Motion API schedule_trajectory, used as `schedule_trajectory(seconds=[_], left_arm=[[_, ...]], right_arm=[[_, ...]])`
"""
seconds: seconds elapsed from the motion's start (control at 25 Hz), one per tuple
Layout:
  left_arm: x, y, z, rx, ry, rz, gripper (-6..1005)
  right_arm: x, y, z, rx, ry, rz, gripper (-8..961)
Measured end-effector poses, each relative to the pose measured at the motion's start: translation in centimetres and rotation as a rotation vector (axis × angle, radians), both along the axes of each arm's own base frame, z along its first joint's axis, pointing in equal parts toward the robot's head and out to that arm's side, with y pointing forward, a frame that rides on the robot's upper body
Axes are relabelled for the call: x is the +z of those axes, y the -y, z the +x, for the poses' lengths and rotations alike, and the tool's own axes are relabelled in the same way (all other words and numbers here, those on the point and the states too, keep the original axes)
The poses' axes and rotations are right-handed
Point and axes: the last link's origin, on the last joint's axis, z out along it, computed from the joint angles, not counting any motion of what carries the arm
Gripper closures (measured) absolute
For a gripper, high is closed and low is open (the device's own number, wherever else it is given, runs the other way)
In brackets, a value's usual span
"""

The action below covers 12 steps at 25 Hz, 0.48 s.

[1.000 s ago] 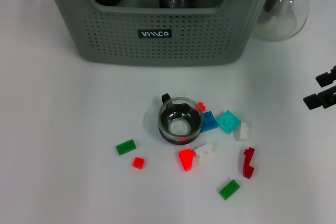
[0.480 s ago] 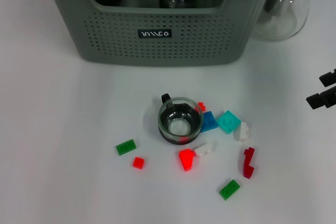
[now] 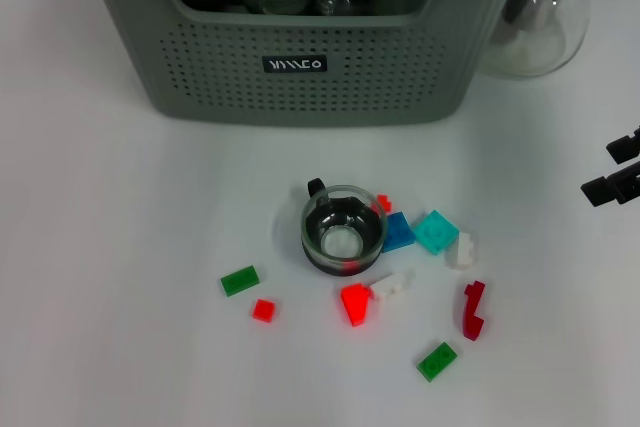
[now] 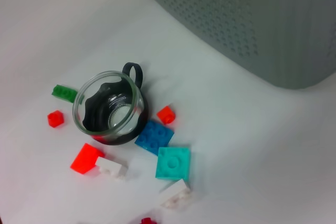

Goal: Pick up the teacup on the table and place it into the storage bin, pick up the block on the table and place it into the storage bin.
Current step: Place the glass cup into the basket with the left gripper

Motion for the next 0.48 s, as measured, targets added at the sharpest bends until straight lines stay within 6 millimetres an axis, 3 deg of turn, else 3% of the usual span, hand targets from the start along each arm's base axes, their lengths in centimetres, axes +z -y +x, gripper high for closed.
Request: schedule_trajectory(seconds=[0.48], left_arm=[[-0.92, 0.28, 0.37, -0.025, -0.038, -0.022, 947]], right_arm=[[-0.23, -0.05, 0.18, -0.006, -0.002, 0.001, 37]])
